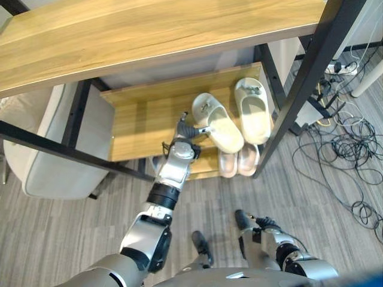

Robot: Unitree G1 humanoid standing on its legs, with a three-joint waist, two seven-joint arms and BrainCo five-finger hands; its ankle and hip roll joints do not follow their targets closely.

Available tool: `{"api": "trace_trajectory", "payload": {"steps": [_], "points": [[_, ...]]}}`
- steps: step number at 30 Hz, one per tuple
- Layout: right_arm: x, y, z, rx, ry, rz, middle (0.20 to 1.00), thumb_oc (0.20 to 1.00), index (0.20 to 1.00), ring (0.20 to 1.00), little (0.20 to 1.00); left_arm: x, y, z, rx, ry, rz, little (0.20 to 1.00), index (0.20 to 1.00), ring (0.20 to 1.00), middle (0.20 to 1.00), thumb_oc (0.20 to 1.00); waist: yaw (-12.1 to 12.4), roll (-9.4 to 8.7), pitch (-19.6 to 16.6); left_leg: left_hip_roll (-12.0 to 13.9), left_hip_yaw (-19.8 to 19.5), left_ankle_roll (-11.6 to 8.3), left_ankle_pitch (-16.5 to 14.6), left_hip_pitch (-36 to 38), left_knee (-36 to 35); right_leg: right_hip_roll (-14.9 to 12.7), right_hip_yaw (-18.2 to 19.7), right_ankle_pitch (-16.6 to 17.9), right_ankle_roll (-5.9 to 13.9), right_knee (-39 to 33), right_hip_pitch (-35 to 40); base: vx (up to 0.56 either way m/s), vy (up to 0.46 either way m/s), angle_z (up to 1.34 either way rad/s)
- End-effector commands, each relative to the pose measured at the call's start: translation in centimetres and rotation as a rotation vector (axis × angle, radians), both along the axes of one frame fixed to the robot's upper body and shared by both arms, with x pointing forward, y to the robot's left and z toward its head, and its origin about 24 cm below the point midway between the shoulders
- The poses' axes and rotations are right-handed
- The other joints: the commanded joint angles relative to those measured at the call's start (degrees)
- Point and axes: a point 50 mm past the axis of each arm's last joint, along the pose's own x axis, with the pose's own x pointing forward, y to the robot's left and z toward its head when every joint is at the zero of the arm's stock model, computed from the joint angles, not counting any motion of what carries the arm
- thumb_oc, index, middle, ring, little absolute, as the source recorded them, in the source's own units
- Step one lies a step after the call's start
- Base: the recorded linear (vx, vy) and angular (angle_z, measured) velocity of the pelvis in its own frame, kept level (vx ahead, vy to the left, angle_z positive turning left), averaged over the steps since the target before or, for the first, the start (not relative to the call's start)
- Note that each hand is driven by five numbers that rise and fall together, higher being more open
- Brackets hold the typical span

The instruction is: Arrange the slippers neatly on the shoe rack.

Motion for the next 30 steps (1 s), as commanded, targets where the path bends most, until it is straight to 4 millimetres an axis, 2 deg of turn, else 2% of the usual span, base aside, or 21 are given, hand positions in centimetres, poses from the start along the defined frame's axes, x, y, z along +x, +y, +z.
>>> {"api": "trace_trajectory", "payload": {"steps": [1, 6, 12, 30], "points": [[-0.4, 1.6, -0.2, 0.044, 0.019, -0.007, 1.0, 1.0, 1.0, 1.0, 1.0, 1.7, -0.5, 2.5, -0.035, -0.108, 0.017, 1.0, 1.0, 1.0, 1.0, 1.0, -0.32, 0.22, 0.74, 0.02, -1.52, -1.51, -2.98, 4.03, 0.23, 0.27, 1.77, 7.3, 1.24, -8.21, 3.3, 0.0, 0.0, 0.0], [-0.4, 1.5, -0.3, 0.034, 0.017, 0.011, 1.0, 1.0, 1.0, 1.0, 1.0, 2.2, -2.7, 3.6, -0.072, -0.138, -0.011, 1.0, 1.0, 1.0, 1.0, 1.0, -0.86, 0.38, 0.72, 0.01, -1.02, -1.54, -3.11, 3.64, 0.23, 0.37, 2.12, 7.5, 1.12, -8.01, 2.45, 0.0, 0.0, 0.0], [-0.2, 1.4, -0.2, 0.03, 0.015, 0.024, 1.0, 1.0, 1.0, 1.0, 1.0, 2.6, -4.1, 3.5, -0.087, -0.128, 0.002, 1.0, 1.0, 1.0, 1.0, 1.0, -1.63, 0.31, 0.75, 0.0, -0.69, -1.55, -3.33, 3.52, 0.23, 0.55, 2.59, 7.71, 1.02, -7.87, 1.93, 0.0, 0.0, 0.0], [-0.6, 1.0, -0.5, 0.023, 0.032, 0.056, 1.0, 1.0, 1.0, 1.0, 1.0, 3.5, -5.7, 3.9, -0.112, -0.147, 0.057, 1.0, 1.0, 1.0, 1.0, 1.0, -3.24, 0.32, 0.19, 0.24, 0.09, -1.67, -3.62, 2.54, 0.23, 0.94, 3.5, 8.35, 0.78, -7.7, 0.02, 0.01, -0.002, -0.03]]}}
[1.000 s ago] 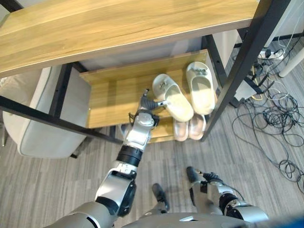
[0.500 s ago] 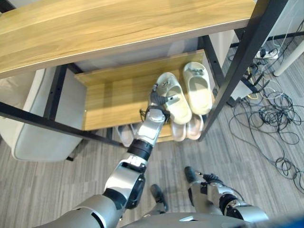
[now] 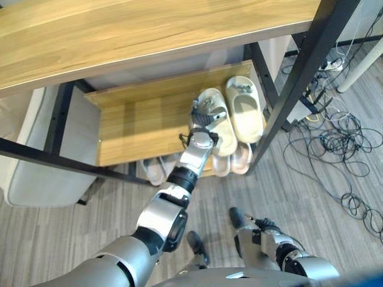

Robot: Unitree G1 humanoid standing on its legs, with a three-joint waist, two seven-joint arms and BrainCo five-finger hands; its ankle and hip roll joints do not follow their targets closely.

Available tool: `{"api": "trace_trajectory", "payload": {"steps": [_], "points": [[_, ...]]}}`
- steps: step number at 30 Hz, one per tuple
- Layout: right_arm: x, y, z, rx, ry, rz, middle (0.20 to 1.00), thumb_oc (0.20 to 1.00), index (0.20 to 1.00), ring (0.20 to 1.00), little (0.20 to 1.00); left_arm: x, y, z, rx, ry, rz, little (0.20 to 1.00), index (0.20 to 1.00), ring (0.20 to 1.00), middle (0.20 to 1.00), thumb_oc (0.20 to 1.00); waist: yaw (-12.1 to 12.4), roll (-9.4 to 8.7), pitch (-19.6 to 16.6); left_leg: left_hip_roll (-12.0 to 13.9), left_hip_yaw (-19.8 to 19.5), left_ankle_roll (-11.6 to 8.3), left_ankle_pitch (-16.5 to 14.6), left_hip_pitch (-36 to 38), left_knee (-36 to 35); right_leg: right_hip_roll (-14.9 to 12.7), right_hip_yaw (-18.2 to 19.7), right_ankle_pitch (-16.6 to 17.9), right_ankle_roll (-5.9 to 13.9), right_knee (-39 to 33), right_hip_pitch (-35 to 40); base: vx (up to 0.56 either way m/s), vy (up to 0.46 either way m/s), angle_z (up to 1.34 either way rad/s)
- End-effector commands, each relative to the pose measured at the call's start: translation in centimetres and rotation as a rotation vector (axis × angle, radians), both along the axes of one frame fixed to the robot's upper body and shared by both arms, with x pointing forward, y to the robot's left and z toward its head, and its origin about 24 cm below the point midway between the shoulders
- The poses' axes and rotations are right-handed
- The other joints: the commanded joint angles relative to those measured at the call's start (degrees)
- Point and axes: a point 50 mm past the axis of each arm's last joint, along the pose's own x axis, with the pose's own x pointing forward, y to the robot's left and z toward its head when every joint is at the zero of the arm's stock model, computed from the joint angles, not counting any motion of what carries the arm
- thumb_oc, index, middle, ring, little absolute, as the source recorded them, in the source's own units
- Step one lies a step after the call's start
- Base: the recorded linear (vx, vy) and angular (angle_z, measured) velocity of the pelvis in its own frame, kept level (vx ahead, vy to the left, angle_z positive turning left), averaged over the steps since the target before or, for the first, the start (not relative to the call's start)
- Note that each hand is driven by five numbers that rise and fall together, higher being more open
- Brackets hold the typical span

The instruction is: Arrange the slippers neatly on the shoe rack.

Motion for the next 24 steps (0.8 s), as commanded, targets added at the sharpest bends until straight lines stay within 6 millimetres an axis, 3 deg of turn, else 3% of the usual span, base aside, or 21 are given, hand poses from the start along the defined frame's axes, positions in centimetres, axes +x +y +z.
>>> {"api": "trace_trajectory", "payload": {"steps": [1, 24], "points": [[0.16, 0.95, -0.01, 0.011, 0.01, 0.043, 1.0, 1.0, 1.0, 1.0, 1.0, 1.09, -1.55, 2.2, -0.033, -0.054, -0.019, 1.0, 1.0, 1.0, 1.0, 1.0, -0.86, 1.55, 2.2, 0.62, -1.55, -1.38, -3.63, 5.33, 0.21, 0.86, 2.06, 7.67, 1.03, -7.82, 3.58, 0.0, 0.0, 0.0], [-0.16, 1.14, -0.22, 0.046, 0.02, 0.043, 1.0, 1.0, 1.0, 1.0, 1.0, 0.89, -2.46, 2.95, -0.09, -0.141, -0.064, 1.0, 1.0, 1.0, 1.0, 1.0, -1.09, 0.87, 1.11, 0.95, -2.5, -1.12, -3.8, 5.5, 0.21, 0.9, 1.04, 8.0, 1.04, -9.16, 5.21, 0.0, 0.0, 0.0]]}}
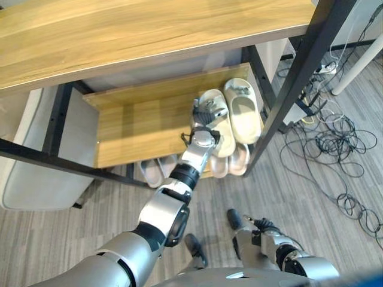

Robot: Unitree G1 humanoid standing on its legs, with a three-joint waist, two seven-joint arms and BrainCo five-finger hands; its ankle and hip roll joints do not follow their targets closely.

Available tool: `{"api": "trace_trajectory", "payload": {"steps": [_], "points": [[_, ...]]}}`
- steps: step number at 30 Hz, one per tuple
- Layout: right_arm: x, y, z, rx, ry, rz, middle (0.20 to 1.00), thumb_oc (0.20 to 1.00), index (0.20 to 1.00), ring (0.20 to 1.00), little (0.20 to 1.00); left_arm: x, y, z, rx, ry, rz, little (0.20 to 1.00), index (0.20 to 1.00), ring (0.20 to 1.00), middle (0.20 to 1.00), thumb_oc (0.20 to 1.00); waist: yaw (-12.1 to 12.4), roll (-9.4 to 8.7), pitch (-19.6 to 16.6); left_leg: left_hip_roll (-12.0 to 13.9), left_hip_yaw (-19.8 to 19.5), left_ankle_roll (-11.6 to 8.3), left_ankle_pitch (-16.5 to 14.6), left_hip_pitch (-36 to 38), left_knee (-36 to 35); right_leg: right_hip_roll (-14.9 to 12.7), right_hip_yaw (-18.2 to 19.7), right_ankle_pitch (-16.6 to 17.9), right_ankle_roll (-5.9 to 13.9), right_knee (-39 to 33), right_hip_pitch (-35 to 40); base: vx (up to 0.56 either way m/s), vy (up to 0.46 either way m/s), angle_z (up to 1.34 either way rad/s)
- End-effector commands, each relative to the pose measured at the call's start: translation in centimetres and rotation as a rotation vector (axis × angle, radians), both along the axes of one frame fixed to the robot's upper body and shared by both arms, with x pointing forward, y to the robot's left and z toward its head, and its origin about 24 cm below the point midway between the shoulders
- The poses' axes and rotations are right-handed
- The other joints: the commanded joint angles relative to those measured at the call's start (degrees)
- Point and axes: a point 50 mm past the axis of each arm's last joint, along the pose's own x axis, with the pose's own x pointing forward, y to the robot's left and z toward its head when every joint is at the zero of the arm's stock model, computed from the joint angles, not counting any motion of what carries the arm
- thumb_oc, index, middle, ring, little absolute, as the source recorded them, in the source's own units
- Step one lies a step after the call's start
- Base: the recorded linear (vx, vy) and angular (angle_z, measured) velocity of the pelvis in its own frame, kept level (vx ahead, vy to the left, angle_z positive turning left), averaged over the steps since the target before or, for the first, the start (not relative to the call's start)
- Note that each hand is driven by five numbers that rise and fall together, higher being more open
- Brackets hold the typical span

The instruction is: Arrange the slippers neatly on the shoe rack.

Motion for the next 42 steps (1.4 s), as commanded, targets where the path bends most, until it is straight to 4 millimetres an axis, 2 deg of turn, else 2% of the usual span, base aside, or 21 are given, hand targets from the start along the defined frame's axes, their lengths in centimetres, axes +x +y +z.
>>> {"api": "trace_trajectory", "payload": {"steps": [1, 11, 15, 20, 21, 23, 24, 25, 26, 27, 30, 31, 32, 35, 38, 39, 42], "points": [[-0.1, 1.0, -0.1, 0.025, 0.035, 0.011, 1.0, 1.0, 1.0, 1.0, 1.0, 0.7, -2.0, 2.9, -0.042, -0.112, -0.053, 1.0, 1.0, 1.0, 1.0, 1.0, -0.68, 1.24, 1.31, 0.93, -2.23, -1.26, -3.76, 5.13, 0.22, 1.06, 1.26, 7.48, 0.92, -8.46, 4.34, 0.0, 0.0, 0.0], [-0.5, 1.0, -0.3, 0.021, 0.05, 0.01, 1.0, 1.0, 1.0, 1.0, 1.0, 0.9, -1.4, 2.8, -0.031, -0.103, -0.038, 1.0, 1.0, 1.0, 1.0, 1.0, -0.62, 1.12, 1.21, 0.9, -2.43, -1.14, -3.95, 5.45, 0.22, 1.0, 1.31, 7.69, 1.06, -9.0, 5.2, 0.0, 0.0, 0.0], [-0.5, 1.1, -0.3, 0.025, 0.048, 0.002, 1.0, 1.0, 1.0, 1.0, 1.0, 1.1, -0.5, 2.3, 0.024, -0.076, -0.003, 1.0, 1.0, 1.0, 1.0, 1.0, -0.58, 1.12, 1.1, 1.0, -2.31, -1.18, -3.99, 5.53, 0.22, 0.99, 1.23, 7.74, 1.04, -9.03, 5.17, 0.0, 0.0, 0.0], [-0.9, 1.1, -0.4, 0.027, 0.06, -0.008, 1.0, 1.0, 1.0, 1.0, 1.0, 1.7, 1.8, 2.0, 0.102, -0.061, 0.073, 1.0, 1.0, 1.0, 1.0, 1.0, -0.27, 1.12, 0.8, 0.97, -2.45, -1.17, -4.06, 5.72, 0.22, 0.87, 1.06, 7.82, 1.11, -9.43, 5.61, 0.0, 0.0, 0.0], [-1.0, 1.1, -0.5, 0.027, 0.063, -0.009, 1.0, 1.0, 1.0, 1.0, 1.0, 1.9, 2.3, 2.3, 0.118, -0.074, 0.087, 1.0, 1.0, 1.0, 1.0, 1.0, -0.24, 1.17, 0.76, 0.93, -2.51, -1.19, -4.09, 5.75, 0.22, 0.87, 1.09, 7.84, 1.15, -9.57, 5.72, 0.0, 0.0, 0.0], [-1.1, 1.0, -0.5, 0.017, 0.061, -0.005, 1.0, 1.0, 1.0, 1.0, 1.0, 2.2, 4.7, 3.7, 0.149, -0.15, 0.15, 1.0, 1.0, 1.0, 1.0, 1.0, 0.22, 1.29, 0.91, 0.98, -2.7, -1.17, -4.2, 5.61, 0.22, 0.72, 0.83, 7.82, 1.3, -9.62, 5.75, 0.0, 0.0, 0.0], [-1.1, 1.2, -0.5, 0.006, 0.06, 0.027, 1.0, 1.0, 1.0, 1.0, 1.0, 2.1, 5.4, 5.1, 0.157, -0.252, 0.186, 1.0, 1.0, 1.0, 1.0, 1.0, 0.43, 1.25, 1.07, 0.97, -2.86, -1.16, -4.15, 5.6, 0.22, 0.7, 0.66, 7.78, 1.31, -9.59, 5.82, 0.0, 0.0, 0.0], [-1.2, 1.2, -0.5, 0.006, 0.061, 0.028, 1.0, 1.0, 1.0, 1.0, 1.0, 2.1, 5.4, 5.1, 0.158, -0.251, 0.186, 1.0, 1.0, 1.0, 1.0, 1.0, 0.39, 1.25, 1.07, 0.97, -2.88, -1.16, -4.15, 5.61, 0.22, 0.69, 0.64, 7.77, 1.31, -9.59, 5.84, -0.02, -0.011, 0.03], [-1.1, 1.2, -0.5, -0.007, 0.053, 0.057, 1.0, 1.0, 1.0, 1.0, 1.0, 1.4, 6.4, 7.3, 0.19, -0.438, 0.231, 1.0, 1.0, 1.0, 1.0, 1.0, 0.63, 1.21, 1.31, 1.06, -3.07, -1.15, -4.12, 5.62, 0.22, 0.61, 0.35, 7.71, 1.29, -9.61, 5.98, 0.0, -0.002, 0.07], [-0.9, 1.0, -0.5, -0.021, 0.042, 0.077, 1.0, 1.0, 1.0, 1.0, 1.0, 0.2, 7.2, 8.1, 0.269, -0.584, 0.249, 1.0, 1.0, 1.0, 1.0, 1.0, 0.76, 1.09, 1.41, 1.11, -3.17, -1.12, -4.2, 5.89, 0.22, 0.58, 0.14, 7.48, 1.38, -9.59, 6.34, 0.0, -0.001, 0.07], [0.2, -0.4, 0.1, -0.059, 0.013, 0.09, 1.0, 1.0, 1.0, 1.0, 1.0, -2.7, 9.5, 9.6, 0.304, -0.823, 0.265, 1.0, 1.0, 1.0, 1.0, 1.0, 1.65, 0.75, 1.96, 1.33, -3.33, -1.1, -4.24, 6.77, 0.22, 0.34, -0.31, 7.08, 1.64, -9.56, 7.75, 0.0, 0.004, 0.08], [0.2, -0.6, 0.0, -0.065, 0.012, 0.089, 1.0, 1.0, 1.0, 1.0, 1.0, -3.5, 9.9, 9.6, 0.313, -0.854, 0.254, 1.0, 1.0, 1.0, 1.0, 1.0, 1.82, 0.68, 2.06, 1.34, -3.43, -1.08, -4.25, 7.07, 0.22, 0.3, -0.45, 6.98, 1.66, -9.58, 8.19, 0.03, 0.019, 0.02], [0.1, -1.0, 0.0, -0.085, 0.016, 0.083, 1.0, 1.0, 1.0, 1.0, 1.0, -4.6, 10.4, 9.4, 0.328, -0.866, 0.218, 1.0, 1.0, 1.0, 1.0, 1.0, 2.47, 0.41, 2.1, 1.37, -3.64, -1.09, -4.31, 7.89, 0.22, 0.12, -0.76, 6.71, 1.75, -9.91, 9.65, 0.0, 0.0, 0.0], [-0.2, -1.0, -0.1, -0.088, 0.025, 0.082, 1.0, 1.0, 1.0, 1.0, 1.0, -5.3, 10.6, 9.4, 0.313, -0.867, 0.196, 1.0, 1.0, 1.0, 1.0, 1.0, 2.63, 0.29, 2.19, 1.37, -3.81, -1.07, -4.3, 8.37, 0.22, 0.04, -0.96, 6.58, 1.79, -10.03, 10.36, 0.03, 0.012, 0.14], [-2.0, -0.7, -0.8, -0.093, 0.082, 0.072, 1.0, 1.0, 1.0, 1.0, 1.0, -7.2, 10.7, 8.0, 0.382, -0.803, 0.05, 1.0, 1.0, 1.0, 1.0, 1.0, 4.08, -0.4, 1.81, 1.36, -4.82, -1.06, -4.35, 9.96, 0.22, -0.36, -2.08, 6.18, 1.83, -10.59, 12.86, 0.03, 0.006, 0.15], [-2.0, -0.7, -0.8, -0.093, 0.082, 0.072, 1.0, 1.0, 1.0, 1.0, 1.0, -7.2, 10.7, 8.0, 0.382, -0.803, 0.049, 1.0, 1.0, 1.0, 1.0, 1.0, 4.11, -0.41, 1.75, 1.36, -4.8, -1.06, -4.34, 9.91, 0.22, -0.35, -2.05, 6.22, 1.83, -10.61, 12.8, 0.0, 0.0, 0.0], [-2.8, -0.2, -1.1, -0.081, 0.103, 0.069, 1.0, 1.0, 1.0, 1.0, 1.0, -8.1, 10.7, 6.2, 0.441, -0.718, -0.033, 1.0, 1.0, 1.0, 1.0, 1.0, 4.77, -0.69, 1.83, 1.31, -5.24, -0.96, -4.48, 10.45, 0.22, -0.69, -2.79, 6.06, 1.92, -10.83, 13.69, 0.0, 0.006, 0.01]]}}
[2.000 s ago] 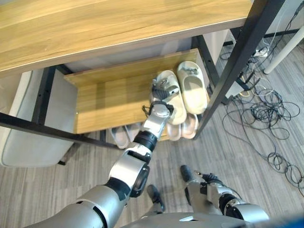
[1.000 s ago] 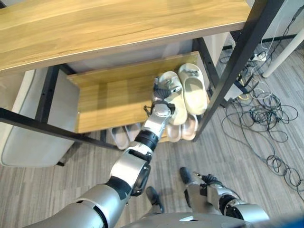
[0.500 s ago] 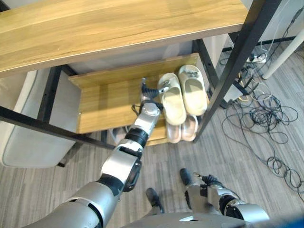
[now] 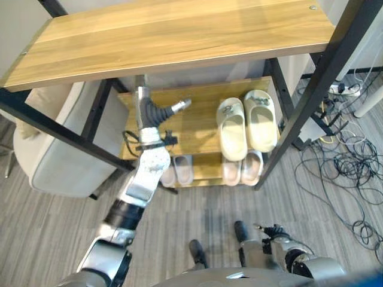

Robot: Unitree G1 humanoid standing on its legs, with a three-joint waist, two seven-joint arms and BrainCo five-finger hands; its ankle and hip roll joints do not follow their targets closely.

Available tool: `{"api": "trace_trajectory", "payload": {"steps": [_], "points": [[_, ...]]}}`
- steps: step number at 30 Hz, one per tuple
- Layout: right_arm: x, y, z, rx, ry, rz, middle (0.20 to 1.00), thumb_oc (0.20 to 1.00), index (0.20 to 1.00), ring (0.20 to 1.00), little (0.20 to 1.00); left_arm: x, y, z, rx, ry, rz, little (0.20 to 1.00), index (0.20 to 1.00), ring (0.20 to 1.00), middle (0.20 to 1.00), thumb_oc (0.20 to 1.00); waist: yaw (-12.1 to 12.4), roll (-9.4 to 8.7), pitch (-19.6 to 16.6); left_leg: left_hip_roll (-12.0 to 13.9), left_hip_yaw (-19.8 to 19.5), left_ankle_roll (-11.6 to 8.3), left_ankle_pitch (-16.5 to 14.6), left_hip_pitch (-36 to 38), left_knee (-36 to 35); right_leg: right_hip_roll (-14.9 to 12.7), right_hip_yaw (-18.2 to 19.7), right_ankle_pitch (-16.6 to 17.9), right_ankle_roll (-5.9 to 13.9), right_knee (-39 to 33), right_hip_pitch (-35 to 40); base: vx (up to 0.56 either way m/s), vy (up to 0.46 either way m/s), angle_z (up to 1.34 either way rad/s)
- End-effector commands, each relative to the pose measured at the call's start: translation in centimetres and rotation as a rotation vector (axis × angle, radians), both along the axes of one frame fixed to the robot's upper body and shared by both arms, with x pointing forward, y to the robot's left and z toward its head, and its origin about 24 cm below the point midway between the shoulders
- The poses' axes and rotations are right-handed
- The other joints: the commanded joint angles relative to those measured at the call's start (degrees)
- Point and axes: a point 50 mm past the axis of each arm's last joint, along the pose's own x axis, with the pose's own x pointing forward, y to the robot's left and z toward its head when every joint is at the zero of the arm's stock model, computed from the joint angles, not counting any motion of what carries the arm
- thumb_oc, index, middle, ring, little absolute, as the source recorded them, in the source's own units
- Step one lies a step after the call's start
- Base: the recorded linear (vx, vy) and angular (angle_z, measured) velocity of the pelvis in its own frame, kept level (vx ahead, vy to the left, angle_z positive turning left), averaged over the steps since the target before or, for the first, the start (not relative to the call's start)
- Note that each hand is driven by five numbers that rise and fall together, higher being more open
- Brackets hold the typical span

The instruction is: Arrange the slippers neatly on the shoe rack.

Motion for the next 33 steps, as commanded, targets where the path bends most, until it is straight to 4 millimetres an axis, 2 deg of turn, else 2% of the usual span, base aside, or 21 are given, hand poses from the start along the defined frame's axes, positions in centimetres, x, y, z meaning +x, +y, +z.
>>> {"api": "trace_trajectory", "payload": {"steps": [1, 3, 4, 7, 8, 9, 11, 13, 15, 17, 18, 19, 20, 21, 24, 25, 27, 29, 33], "points": [[-0.9, 2.8, -0.4, 0.053, 0.031, -0.001, 1.0, 1.0, 1.0, 1.0, 1.0, 0.1, 0.8, 0.6, 0.1, 0.018, -0.023, 1.0, 1.0, 1.0, 1.0, 1.0, -0.37, -1.0, 1.75, 0.43, -2.11, -0.72, -4.33, 5.65, 0.5, -0.43, 0.44, 6.84, 1.9, -8.36, 6.33, 0.0, 0.0, 0.0], [-0.9, 2.9, -0.4, 0.051, 0.021, -0.007, 1.0, 1.0, 1.0, 1.0, 1.0, -0.6, 1.0, -1.8, 0.153, 0.17, -0.068, 1.0, 1.0, 1.0, 1.0, 1.0, 0.17, -1.06, 1.83, 0.36, -2.41, -0.56, -4.62, 6.39, 0.5, -0.58, -0.05, 6.35, 2.02, -8.23, 7.32, 0.01, 0.028, 0.11], [-0.9, 3.0, -0.4, 0.051, 0.021, -0.006, 1.0, 1.0, 1.0, 1.0, 1.0, -0.6, 1.1, -1.8, 0.153, 0.17, -0.067, 1.0, 1.0, 1.0, 1.0, 1.0, 0.22, -1.15, 1.73, 0.38, -2.32, -0.59, -4.43, 6.2, 0.5, -0.55, 0.04, 6.63, 1.95, -8.36, 7.15, 0.0, 0.018, 0.15], [-0.8, 3.0, -0.4, 0.042, 0.0, -0.007, 1.0, 1.0, 1.0, 1.0, 1.0, -1.6, 1.7, -3.7, 0.243, 0.328, -0.108, 1.0, 1.0, 1.0, 1.0, 1.0, 0.8, -1.28, 1.52, 0.31, -2.55, -0.49, -4.56, 7.01, 0.5, -0.72, -0.29, 6.35, 2.11, -8.4, 8.19, 0.01, 0.016, 0.03], [-0.3, 3.2, -0.2, 0.033, -0.033, -0.002, 1.0, 1.0, 1.0, 1.0, 1.0, -2.3, 2.2, -5.2, 0.327, 0.449, -0.129, 1.0, 1.0, 1.0, 1.0, 1.0, 1.3, -1.33, 1.44, 0.3, -2.64, -0.44, -4.7, 7.41, 0.5, -0.94, -0.5, 6.25, 2.18, -8.58, 8.8, 0.02, 0.032, 0.01], [-0.3, 3.3, -0.2, 0.034, -0.032, -0.001, 1.0, 1.0, 1.0, 1.0, 1.0, -2.3, 2.2, -5.2, 0.328, 0.45, -0.128, 1.0, 1.0, 1.0, 1.0, 1.0, 1.3, -1.38, 1.38, 0.3, -2.61, -0.44, -4.69, 7.4, 0.5, -0.93, -0.48, 6.29, 2.17, -8.63, 8.8, 0.02, 0.032, 0.05], [0.9, 3.5, 0.4, 0.02, -0.103, 0.015, 1.0, 1.0, 1.0, 1.0, 1.0, -3.2, 3.2, -6.2, 0.478, 0.556, -0.153, 1.0, 1.0, 1.0, 1.0, 1.0, 1.79, -1.71, 1.22, 0.24, -2.98, -0.35, -4.99, 8.06, 0.5, -1.31, -1.05, 6.23, 2.43, -9.29, 9.95, 0.01, 0.023, 0.15], [1.7, 3.3, 0.8, 0.003, -0.145, 0.027, 1.0, 1.0, 1.0, 1.0, 1.0, -3.6, 4.0, -6.4, 0.538, 0.607, -0.159, 1.0, 1.0, 1.0, 1.0, 1.0, 2.25, -2.05, 0.95, 0.2, -3.19, -0.32, -5.1, 8.21, 0.5, -1.48, -1.36, 6.21, 2.51, -9.7, 10.57, 0.0, 0.018, 0.15], [1.7, 3.1, 0.9, -0.014, -0.162, 0.034, 1.0, 1.0, 1.0, 1.0, 1.0, -4.0, 4.7, -7.1, 0.56, 0.683, -0.171, 1.0, 1.0, 1.0, 1.0, 1.0, 2.49, -2.54, 0.63, 0.2, -3.56, -0.28, -5.22, 8.74, 0.5, -1.71, -1.86, 6.07, 2.61, -10.22, 11.55, 0.01, 0.015, 0.07], [1.3, 2.7, 0.8, -0.021, -0.165, 0.044, 1.0, 1.0, 1.0, 1.0, 1.0, -4.7, 6.4, -7.7, 0.702, 0.824, -0.197, 1.0, 1.0, 1.0, 1.0, 1.0, 2.68, -2.98, 0.33, 0.13, -3.84, -0.22, -5.67, 9.82, 0.5, -2.14, -2.66, 5.75, 2.79, -11.09, 13.33, 0.04, 0.035, 0.05], [0.7, 3.0, 0.6, -0.016, -0.159, 0.062, 1.0, 1.0, 1.0, 1.0, 1.0, -5.3, 7.0, -8.3, 0.752, 0.914, -0.236, 1.0, 1.0, 1.0, 1.0, 1.0, 2.83, -3.26, 0.01, 0.14, -3.86, -0.24, -5.84, 10.37, 0.5, -2.36, -2.88, 5.65, 2.85, -11.62, 14.18, 0.07, 0.049, 0.14], [-0.6, 3.6, 0.1, 0.001, -0.144, 0.093, 1.0, 1.0, 1.0, 1.0, 1.0, -6.8, 7.7, -10.0, 0.806, 1.028, -0.309, 1.0, 1.0, 1.0, 1.0, 1.0, 3.2, -3.92, -0.94, 0.1, -3.74, -0.3, -5.9, 10.86, 0.5, -2.72, -3.44, 5.83, 2.91, -12.73, 15.41, 0.05, 0.031, 0.12], [-0.6, 3.6, 0.1, 0.002, -0.143, 0.093, 1.0, 1.0, 1.0, 1.0, 1.0, -6.9, 7.7, -10.0, 0.807, 1.029, -0.31, 1.0, 1.0, 1.0, 1.0, 1.0, 3.18, -3.97, -1.0, 0.09, -3.74, -0.3, -5.92, 10.9, 0.5, -2.74, -3.44, 5.85, 2.92, -12.82, 15.5, 0.06, 0.031, 0.1], [-1.2, 3.8, -0.1, 0.005, -0.132, 0.102, 1.0, 1.0, 1.0, 1.0, 1.0, -7.7, 8.3, -11.5, 0.761, 1.105, -0.322, 1.0, 1.0, 1.0, 1.0, 1.0, 3.34, -4.4, -1.23, 0.03, -3.97, -0.28, -6.3, 11.63, 0.5, -2.93, -3.92, 5.34, 3.14, -13.13, 16.66, 0.03, 0.01, 0.01], [-1.9, 3.7, -0.3, 0.019, -0.127, 0.112, 1.0, 1.0, 1.0, 1.0, 1.0, -9.7, 10.8, -13.3, 0.783, 1.259, -0.272, 1.0, 1.0, 1.0, 1.0, 1.0, 3.88, -5.23, -2.0, -0.04, -4.31, -0.24, -6.39, 12.45, 0.5, -3.18, -4.65, 5.12, 3.14, -13.98, 18.24, 0.06, 0.036, 0.09], [-2.5, 3.7, -0.4, 0.021, -0.129, 0.144, 1.0, 1.0, 1.0, 1.0, 1.0, -11.7, 12.7, -15.0, 0.849, 1.432, -0.249, 1.0, 1.0, 1.0, 1.0, 1.0, 4.05, -5.91, -2.31, -0.06, -4.65, -0.2, -6.71, 13.32, 0.5, -3.31, -5.12, 4.75, 3.23, -14.67, 19.74, 0.06, 0.032, 0.11], [-2.9, 3.7, -0.5, 0.026, -0.123, 0.154, 1.0, 1.0, 1.0, 1.0, 1.0, -12.4, 13.1, -15.5, 0.881, 1.484, -0.245, 1.0, 1.0, 1.0, 1.0, 1.0, 4.03, -6.14, -2.41, -0.13, -4.78, -0.15, -6.88, 13.8, 0.5, -3.38, -5.24, 4.67, 3.29, -15.05, 20.53, 0.04, 0.03, 0.14], [-3.4, 3.9, -0.7, 0.045, -0.106, 0.173, 1.0, 1.0, 1.0, 1.0, 1.0, -14.5, 14.7, -17.9, 0.922, 1.649, -0.203, 1.0, 1.0, 1.0, 1.0, 1.0, 4.15, -6.8, -2.6, -0.2, -5.01, -0.06, -7.16, 14.42, 0.5, -3.39, -5.62, 4.55, 3.47, -15.82, 21.73, 0.02, 0.038, 0.07], [-3.1, 3.6, -0.6, 0.053, -0.111, 0.236, 1.0, 1.0, 1.0, 1.0, 1.0, -17.2, 16.7, -20.4, 0.959, 1.801, -0.105, 1.0, 1.0, 1.0, 1.0, 1.0, 4.79, -8.69, -2.89, -0.25, -5.78, 0.07, -7.49, 14.98, 0.5, -3.22, -6.47, 4.49, 3.79, -16.86, 23.37, 0.0, 0.017, 0.05]]}}
